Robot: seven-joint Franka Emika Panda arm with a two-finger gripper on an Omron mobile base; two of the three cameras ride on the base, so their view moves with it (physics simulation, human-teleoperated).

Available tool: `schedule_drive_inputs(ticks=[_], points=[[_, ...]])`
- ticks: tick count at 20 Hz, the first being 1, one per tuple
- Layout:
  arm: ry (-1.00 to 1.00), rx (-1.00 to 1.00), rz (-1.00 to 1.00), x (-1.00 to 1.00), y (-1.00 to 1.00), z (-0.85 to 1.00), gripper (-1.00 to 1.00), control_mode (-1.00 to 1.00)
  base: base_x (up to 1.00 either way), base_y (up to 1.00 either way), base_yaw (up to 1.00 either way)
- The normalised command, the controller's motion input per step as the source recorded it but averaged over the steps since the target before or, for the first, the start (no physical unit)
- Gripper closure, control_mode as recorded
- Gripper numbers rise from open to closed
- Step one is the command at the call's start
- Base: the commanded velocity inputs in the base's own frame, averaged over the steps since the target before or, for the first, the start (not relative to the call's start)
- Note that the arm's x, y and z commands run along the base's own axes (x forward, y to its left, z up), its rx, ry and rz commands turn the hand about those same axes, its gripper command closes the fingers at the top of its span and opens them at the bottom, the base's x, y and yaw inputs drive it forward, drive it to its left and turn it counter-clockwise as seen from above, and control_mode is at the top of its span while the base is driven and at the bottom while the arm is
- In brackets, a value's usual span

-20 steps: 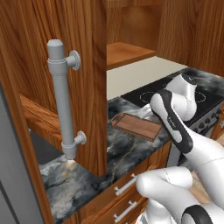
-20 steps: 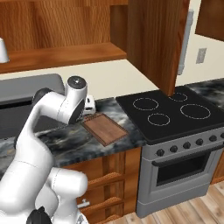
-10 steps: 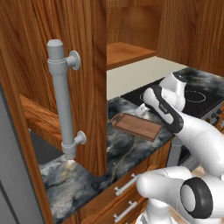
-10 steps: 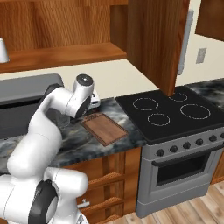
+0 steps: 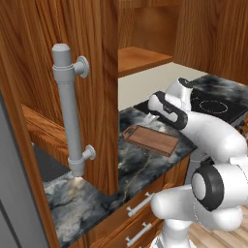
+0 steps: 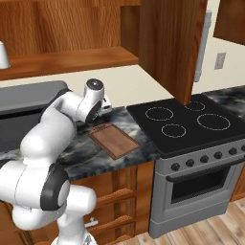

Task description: Move the cutting board and knife to the sink. Then move spray from the cabinet to the counter.

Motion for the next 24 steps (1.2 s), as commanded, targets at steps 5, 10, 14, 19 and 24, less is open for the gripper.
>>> schedule_drive_inputs(ticks=[5, 10, 14, 19, 24], points=[[0.03, 0.0, 0.11, 0.56, 0.0, -0.17, -1.0, -1.0, 0.0, 0.0, 0.0], [0.0, 0.0, 0.08, 0.51, 0.0, -0.29, -1.0, -1.0, 0.0, 0.0, 0.0], [0.02, 0.0, 0.05, 0.57, 0.0, -0.28, -1.0, -1.0, 0.0, 0.0, 0.0], [0.01, 0.0, 0.01, 0.5, 0.04, -0.17, -1.0, -1.0, 0.0, 0.0, 0.0], [0.05, 0.0, 0.0, 0.44, 0.08, -0.09, -1.0, -1.0, 0.0, 0.0, 0.0]])
